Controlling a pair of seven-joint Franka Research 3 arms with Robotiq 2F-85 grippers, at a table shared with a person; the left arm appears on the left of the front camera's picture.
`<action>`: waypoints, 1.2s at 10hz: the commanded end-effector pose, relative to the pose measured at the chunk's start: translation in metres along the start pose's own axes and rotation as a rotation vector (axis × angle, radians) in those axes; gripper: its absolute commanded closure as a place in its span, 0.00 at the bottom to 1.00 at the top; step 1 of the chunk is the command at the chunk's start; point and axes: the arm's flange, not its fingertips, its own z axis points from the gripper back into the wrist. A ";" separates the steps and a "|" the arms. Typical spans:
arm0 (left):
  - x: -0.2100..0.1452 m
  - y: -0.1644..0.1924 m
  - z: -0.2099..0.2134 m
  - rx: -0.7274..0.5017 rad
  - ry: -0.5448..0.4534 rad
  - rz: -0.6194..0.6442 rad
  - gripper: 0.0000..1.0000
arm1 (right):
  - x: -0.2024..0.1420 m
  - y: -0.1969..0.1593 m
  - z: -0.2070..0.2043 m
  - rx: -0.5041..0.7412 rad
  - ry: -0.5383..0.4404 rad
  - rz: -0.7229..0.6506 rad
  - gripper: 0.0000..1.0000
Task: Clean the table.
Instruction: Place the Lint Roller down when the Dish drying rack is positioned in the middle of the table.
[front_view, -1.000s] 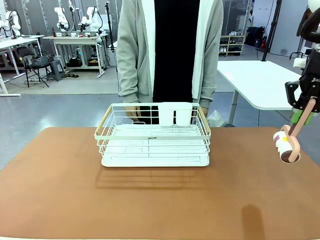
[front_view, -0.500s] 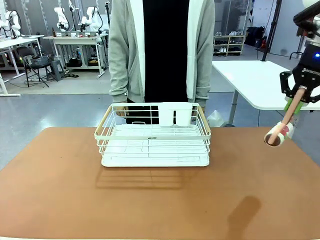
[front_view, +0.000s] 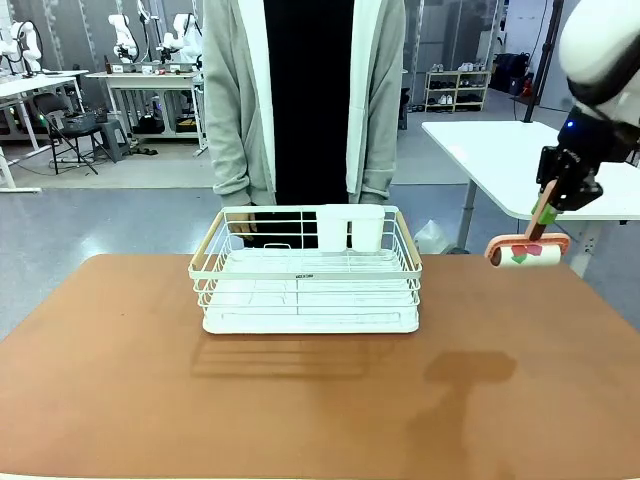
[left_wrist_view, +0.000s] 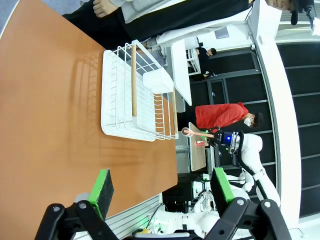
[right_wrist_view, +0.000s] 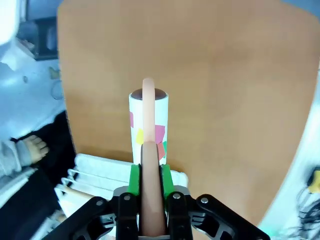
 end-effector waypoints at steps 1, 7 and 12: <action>0.003 0.000 0.003 -0.031 -0.013 -0.023 0.00 | 0.002 -0.003 -0.047 0.083 -0.033 0.027 0.79; 0.003 0.000 0.003 -0.031 -0.013 -0.023 0.00 | 0.011 0.012 -0.111 0.231 0.009 0.037 0.79; 0.003 0.000 0.003 -0.031 -0.013 -0.023 0.00 | 0.013 0.010 -0.139 0.203 0.018 0.023 0.79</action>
